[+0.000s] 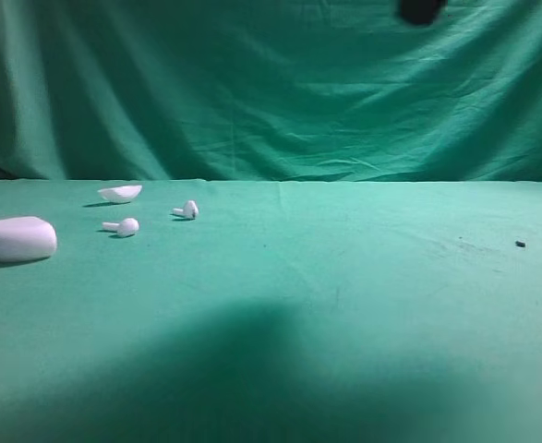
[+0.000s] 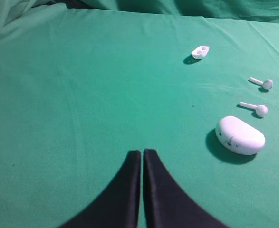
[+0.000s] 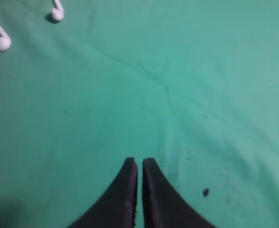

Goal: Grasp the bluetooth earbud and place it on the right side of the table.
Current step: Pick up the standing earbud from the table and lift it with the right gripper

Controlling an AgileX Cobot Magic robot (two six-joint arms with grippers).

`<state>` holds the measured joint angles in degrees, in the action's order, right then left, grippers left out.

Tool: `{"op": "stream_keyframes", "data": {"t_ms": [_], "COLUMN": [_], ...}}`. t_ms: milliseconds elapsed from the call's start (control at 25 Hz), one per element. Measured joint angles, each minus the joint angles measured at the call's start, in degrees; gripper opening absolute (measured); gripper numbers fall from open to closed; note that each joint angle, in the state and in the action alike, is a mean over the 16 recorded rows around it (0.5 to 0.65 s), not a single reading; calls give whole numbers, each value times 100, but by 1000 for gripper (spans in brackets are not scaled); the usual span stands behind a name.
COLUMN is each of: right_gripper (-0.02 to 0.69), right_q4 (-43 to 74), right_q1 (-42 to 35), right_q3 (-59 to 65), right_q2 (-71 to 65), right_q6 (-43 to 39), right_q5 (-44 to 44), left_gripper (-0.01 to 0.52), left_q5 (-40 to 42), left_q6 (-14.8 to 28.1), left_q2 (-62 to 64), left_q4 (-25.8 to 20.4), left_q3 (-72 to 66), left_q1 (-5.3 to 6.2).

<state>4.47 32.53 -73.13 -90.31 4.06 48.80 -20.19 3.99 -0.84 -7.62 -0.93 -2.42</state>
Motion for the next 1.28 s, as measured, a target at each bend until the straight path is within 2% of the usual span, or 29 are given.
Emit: {"op": "stream_keyframes", "data": {"t_ms": [240,560,840,1080,1280], "right_gripper": [50,233,374,399,363], "right_q4": [-8,-27,-51,-94,-133], "right_q1": [504,814,883,884,880], "right_q3": [-1534,-3314,-4226,-4515,-4554], "right_q2": [-1569,-3256,-4180,-4580,-4720], "right_q6": [96,168,132,93,37], "right_q5": [349,611,568,377,195], "left_gripper": [0,0,0,0,0], "left_q5": [0,0,0,0,0], "left_q6": [0,0,0,0,0], "left_q2": [0,0,0,0,0], "left_q4": [0,0,0,0,0], "left_q3": [0,0,0,0,0], "left_q1": [0,0,0,0,0]}}
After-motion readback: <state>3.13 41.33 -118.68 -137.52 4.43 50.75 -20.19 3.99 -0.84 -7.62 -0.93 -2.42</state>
